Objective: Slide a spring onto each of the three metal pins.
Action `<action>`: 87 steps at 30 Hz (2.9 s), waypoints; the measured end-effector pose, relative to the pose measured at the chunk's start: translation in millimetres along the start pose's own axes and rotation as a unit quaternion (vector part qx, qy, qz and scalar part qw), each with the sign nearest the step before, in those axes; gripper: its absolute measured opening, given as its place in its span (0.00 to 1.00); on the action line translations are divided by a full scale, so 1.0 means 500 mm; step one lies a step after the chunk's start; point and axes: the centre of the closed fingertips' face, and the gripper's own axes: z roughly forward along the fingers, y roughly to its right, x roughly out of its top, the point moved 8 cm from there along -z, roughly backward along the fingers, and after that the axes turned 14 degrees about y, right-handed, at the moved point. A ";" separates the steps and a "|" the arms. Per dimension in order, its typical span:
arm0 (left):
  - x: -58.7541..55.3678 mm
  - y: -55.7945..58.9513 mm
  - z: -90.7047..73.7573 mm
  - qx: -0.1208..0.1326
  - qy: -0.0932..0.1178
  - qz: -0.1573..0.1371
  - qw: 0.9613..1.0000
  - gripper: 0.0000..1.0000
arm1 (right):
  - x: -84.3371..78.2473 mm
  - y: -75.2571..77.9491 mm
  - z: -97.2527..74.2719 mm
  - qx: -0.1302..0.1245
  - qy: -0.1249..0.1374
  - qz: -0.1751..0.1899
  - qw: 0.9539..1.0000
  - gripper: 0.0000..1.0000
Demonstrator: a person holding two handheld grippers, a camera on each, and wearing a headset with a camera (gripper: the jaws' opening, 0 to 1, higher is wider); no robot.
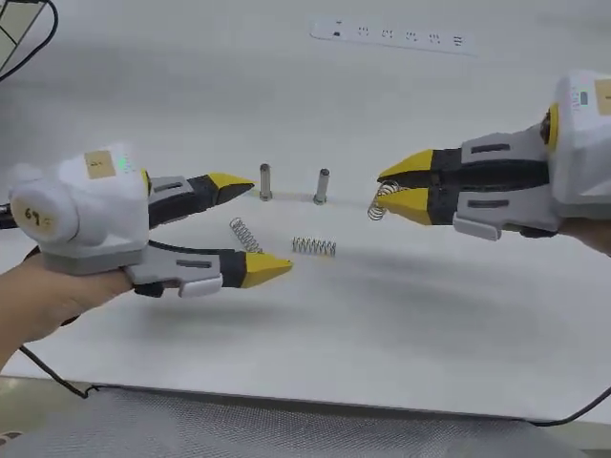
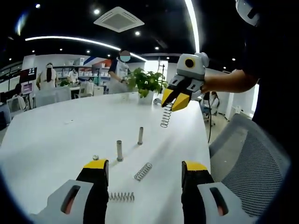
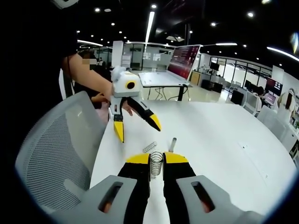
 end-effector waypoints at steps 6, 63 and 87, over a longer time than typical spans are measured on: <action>-0.003 -0.004 -0.016 0.011 0.002 -0.005 1.000 0.64 | -0.010 0.016 -0.017 -0.021 -0.006 0.002 1.000 0.07; -0.014 -0.030 -0.048 0.070 0.012 -0.020 0.997 0.98 | -0.068 0.123 -0.048 -0.122 -0.039 0.029 0.991 0.07; -0.016 -0.031 -0.049 0.072 0.014 -0.030 0.997 0.98 | -0.085 0.132 -0.038 -0.129 -0.040 0.040 0.990 0.07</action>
